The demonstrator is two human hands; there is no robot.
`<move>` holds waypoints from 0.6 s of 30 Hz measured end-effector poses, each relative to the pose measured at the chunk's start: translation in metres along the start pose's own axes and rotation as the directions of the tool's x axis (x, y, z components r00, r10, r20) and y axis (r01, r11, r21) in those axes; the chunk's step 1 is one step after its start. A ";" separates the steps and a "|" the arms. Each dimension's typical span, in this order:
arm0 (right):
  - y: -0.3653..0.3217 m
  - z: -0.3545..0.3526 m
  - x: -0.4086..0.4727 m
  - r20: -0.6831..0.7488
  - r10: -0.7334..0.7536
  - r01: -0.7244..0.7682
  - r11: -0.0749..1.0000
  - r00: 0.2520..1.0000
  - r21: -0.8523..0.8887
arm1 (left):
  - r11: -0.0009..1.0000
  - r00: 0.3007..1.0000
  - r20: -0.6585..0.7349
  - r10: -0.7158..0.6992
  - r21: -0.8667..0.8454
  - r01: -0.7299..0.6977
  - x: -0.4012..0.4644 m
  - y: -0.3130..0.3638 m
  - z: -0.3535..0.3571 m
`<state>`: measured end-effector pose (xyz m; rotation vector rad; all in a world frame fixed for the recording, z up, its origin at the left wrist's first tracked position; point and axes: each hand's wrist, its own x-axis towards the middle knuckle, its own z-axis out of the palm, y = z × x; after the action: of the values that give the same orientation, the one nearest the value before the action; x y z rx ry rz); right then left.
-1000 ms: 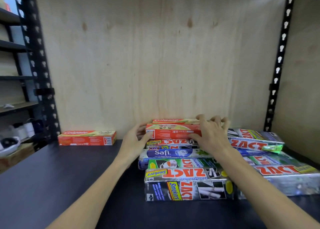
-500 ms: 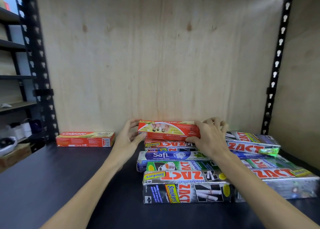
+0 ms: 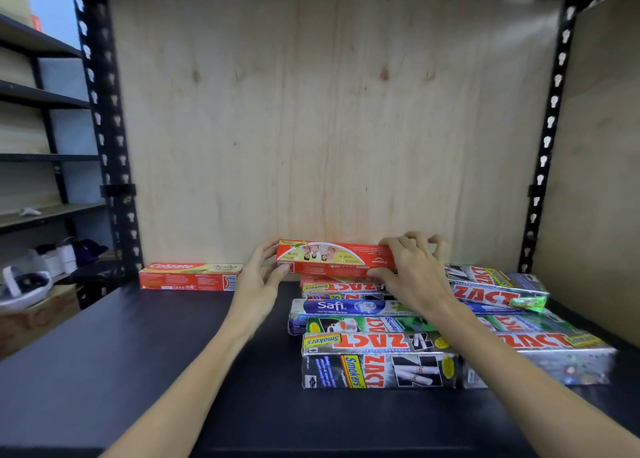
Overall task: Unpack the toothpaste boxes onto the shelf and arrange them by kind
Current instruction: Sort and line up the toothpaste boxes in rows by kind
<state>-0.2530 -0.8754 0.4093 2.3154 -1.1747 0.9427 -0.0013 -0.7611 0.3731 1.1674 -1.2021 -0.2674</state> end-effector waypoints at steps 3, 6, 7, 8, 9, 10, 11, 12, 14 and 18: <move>-0.003 -0.009 0.000 0.039 -0.028 0.028 0.999 0.999 -0.015 | 1.000 1.000 -0.012 -0.001 0.009 0.001 -0.011 0.006 -0.006; -0.003 -0.020 -0.002 0.082 -0.040 0.039 0.999 0.996 0.015 | 0.999 1.000 -0.001 0.000 0.043 0.000 -0.023 0.011 -0.012; -0.005 -0.024 -0.003 0.094 -0.043 0.040 0.999 0.995 0.029 | 0.999 1.000 -0.010 0.003 0.053 -0.003 -0.027 0.013 -0.014; -0.008 -0.028 -0.005 0.103 -0.045 0.040 0.998 0.994 0.044 | 0.998 1.000 -0.023 0.007 0.059 -0.005 -0.032 0.016 -0.016; -0.012 -0.031 -0.006 0.111 -0.047 0.041 0.997 0.993 0.059 | 0.998 0.999 -0.040 0.007 0.060 -0.004 -0.037 0.019 -0.020; -0.016 -0.034 -0.009 0.120 -0.052 0.043 0.996 0.991 0.074 | 0.998 0.999 -0.053 0.003 0.055 0.000 -0.042 0.023 -0.024; -0.022 -0.037 -0.011 0.133 -0.061 0.049 0.995 0.989 0.091 | 0.998 0.998 -0.064 -0.001 0.058 0.005 -0.047 0.026 -0.030; -0.028 -0.040 -0.015 0.153 -0.071 0.055 0.993 0.986 0.106 | 0.997 0.998 -0.070 0.001 0.072 0.004 -0.054 0.028 -0.037; -0.041 -0.046 -0.021 0.184 -0.094 0.070 0.989 0.978 0.134 | 0.993 0.997 -0.076 0.018 0.114 -0.009 -0.066 0.031 -0.056; -0.075 -0.055 -0.027 0.237 -0.176 0.134 0.974 0.956 0.181 | 0.969 0.996 -0.088 0.007 0.245 0.015 -0.091 0.045 -0.101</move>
<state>-0.2252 -0.7845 0.4268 2.6785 -1.0196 0.7282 0.0277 -0.6210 0.3662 1.3818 -1.1787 -0.0692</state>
